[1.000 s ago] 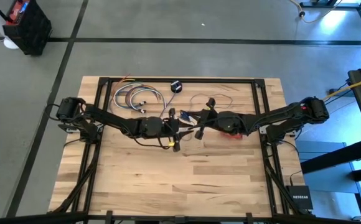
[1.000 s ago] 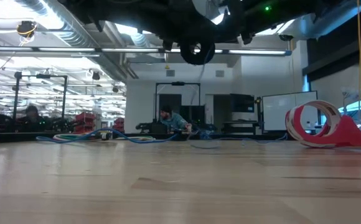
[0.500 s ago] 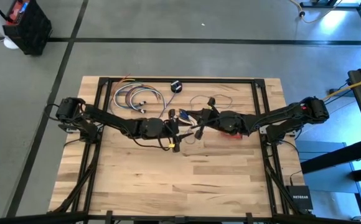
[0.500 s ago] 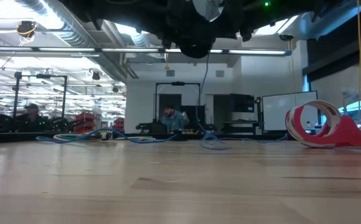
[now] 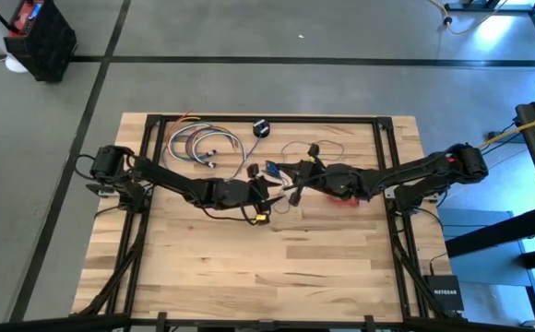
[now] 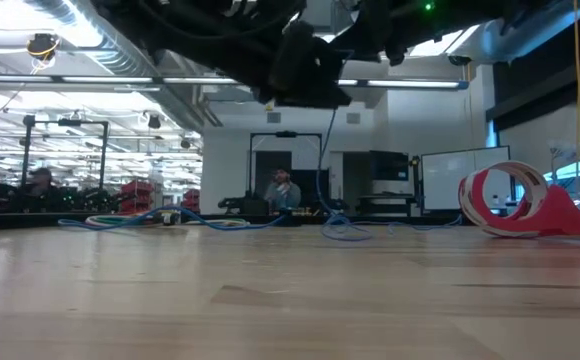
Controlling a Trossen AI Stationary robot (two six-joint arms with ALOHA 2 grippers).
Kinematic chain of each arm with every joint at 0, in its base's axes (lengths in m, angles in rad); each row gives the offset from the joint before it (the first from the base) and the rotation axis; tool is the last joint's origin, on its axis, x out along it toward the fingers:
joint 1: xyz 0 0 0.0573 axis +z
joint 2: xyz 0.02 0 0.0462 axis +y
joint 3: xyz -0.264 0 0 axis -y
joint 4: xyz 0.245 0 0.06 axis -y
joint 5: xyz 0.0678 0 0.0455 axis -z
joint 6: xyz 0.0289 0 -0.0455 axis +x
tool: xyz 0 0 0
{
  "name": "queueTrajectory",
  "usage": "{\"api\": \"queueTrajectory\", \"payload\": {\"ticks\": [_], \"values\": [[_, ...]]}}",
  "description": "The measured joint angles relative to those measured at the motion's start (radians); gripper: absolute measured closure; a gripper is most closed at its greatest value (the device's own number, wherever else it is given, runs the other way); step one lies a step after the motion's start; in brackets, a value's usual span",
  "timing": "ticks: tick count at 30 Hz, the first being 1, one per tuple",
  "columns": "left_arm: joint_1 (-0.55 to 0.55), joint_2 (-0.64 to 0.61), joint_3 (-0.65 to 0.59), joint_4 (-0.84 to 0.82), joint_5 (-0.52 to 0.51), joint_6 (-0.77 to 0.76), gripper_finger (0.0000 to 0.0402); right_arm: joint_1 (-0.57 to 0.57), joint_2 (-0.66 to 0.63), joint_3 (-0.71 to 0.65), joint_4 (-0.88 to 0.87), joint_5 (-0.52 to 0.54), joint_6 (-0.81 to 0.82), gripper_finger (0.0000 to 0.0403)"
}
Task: Coil cords
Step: Coil the blue wire onto the spool
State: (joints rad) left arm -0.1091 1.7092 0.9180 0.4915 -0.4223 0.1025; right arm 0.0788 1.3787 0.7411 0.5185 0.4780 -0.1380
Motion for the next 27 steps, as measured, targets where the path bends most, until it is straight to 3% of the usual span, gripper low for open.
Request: {"api": "queueTrajectory", "payload": {"ticks": [5, 11, 15, 20, 27], "values": [[0.001, 0.0, 0.0, -0.083, 0.006, -0.012, 0.0235, 0.0, -0.018, -0.001, -0.018, -0.021, -0.001, 0.04], [0.018, 0.0, -0.001, -0.115, 0.082, -0.018, 0.0242, 0.0, -0.027, 0.0, -0.029, -0.027, -0.001, 0.04], [0.028, 0.0, -0.001, -0.117, 0.082, -0.022, 0.0289, 0.0, -0.027, 0.0, -0.029, -0.027, -0.001, 0.04], [0.034, 0.0, -0.001, -0.109, 0.082, -0.017, 0.0387, 0.0, -0.028, 0.0, -0.021, -0.03, -0.001, 0.04], [0.05, 0.002, -0.001, -0.111, 0.08, -0.033, 0.0398, 0.02, -0.028, 0.0, 0.005, -0.052, -0.008, 0.04]]}}
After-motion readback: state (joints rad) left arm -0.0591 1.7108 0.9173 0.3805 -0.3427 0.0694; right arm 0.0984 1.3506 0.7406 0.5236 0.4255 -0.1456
